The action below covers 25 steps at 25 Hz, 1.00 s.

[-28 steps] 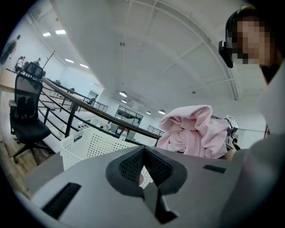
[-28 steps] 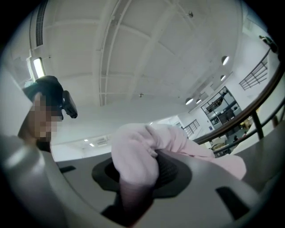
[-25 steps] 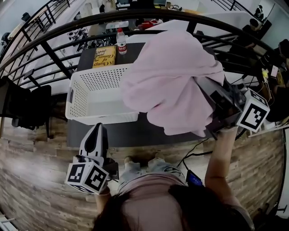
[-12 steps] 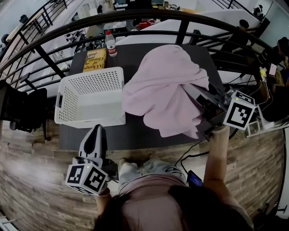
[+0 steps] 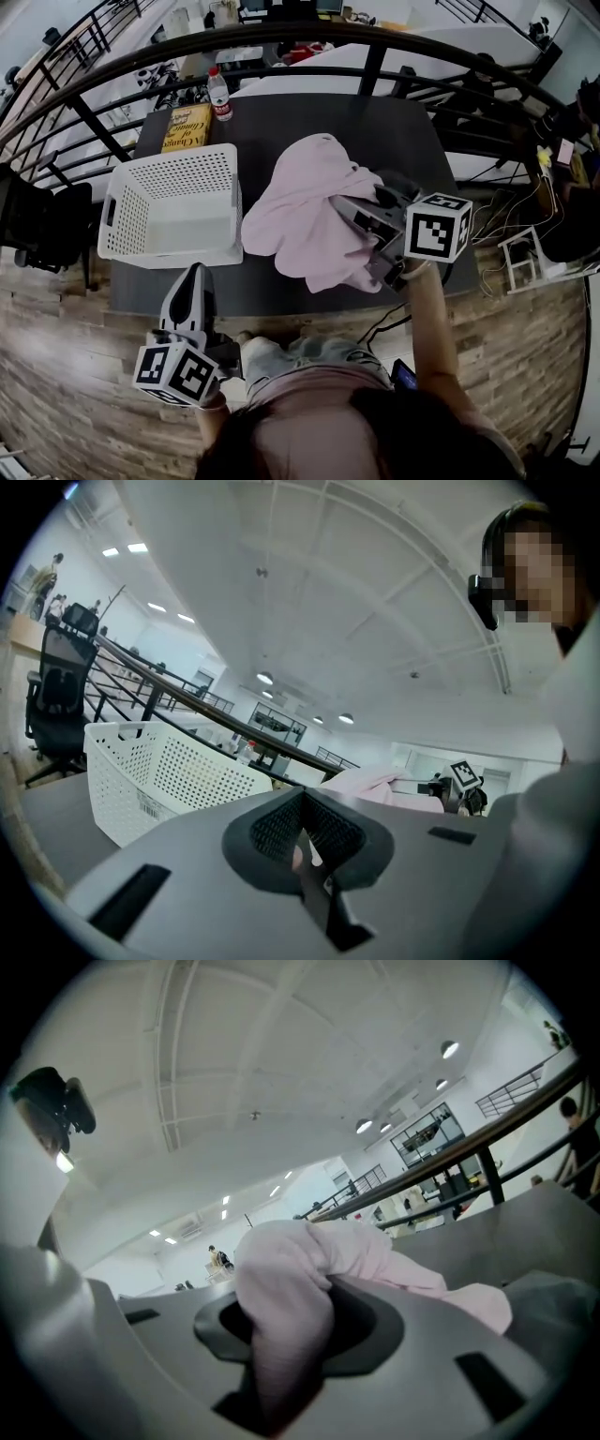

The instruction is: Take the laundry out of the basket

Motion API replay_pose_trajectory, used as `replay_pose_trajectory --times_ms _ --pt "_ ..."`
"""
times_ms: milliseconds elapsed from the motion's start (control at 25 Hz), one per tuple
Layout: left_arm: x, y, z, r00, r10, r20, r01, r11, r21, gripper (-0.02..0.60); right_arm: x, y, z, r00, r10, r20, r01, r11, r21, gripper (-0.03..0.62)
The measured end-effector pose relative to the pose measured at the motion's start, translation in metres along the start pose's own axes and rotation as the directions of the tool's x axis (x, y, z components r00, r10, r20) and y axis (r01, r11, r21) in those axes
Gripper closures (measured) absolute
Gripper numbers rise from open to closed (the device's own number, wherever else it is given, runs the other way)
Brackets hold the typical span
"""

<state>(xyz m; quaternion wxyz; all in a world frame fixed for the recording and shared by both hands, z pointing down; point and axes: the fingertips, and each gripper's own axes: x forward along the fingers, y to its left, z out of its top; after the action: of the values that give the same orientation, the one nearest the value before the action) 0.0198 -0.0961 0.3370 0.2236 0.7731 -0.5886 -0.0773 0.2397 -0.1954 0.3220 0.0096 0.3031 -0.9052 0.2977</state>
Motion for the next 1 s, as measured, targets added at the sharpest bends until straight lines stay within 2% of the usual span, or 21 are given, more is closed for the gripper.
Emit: replay_pose_trajectory --times_ms 360,640,1000 --pt "-0.005 -0.015 -0.012 0.999 0.038 0.015 -0.038 0.999 0.001 0.583 0.023 -0.041 -0.062 0.993 -0.023 -0.117 0.028 0.999 0.044 0.442" --pt "-0.006 -0.022 -0.018 0.998 0.055 0.008 -0.056 0.998 0.012 0.583 0.035 -0.073 -0.112 0.977 -0.090 -0.192 0.099 0.994 0.035 0.441" --pt "-0.011 -0.034 -0.026 0.998 0.061 -0.007 -0.060 0.998 0.028 0.582 0.039 -0.098 -0.164 0.961 -0.124 -0.248 0.146 0.987 0.073 0.437"
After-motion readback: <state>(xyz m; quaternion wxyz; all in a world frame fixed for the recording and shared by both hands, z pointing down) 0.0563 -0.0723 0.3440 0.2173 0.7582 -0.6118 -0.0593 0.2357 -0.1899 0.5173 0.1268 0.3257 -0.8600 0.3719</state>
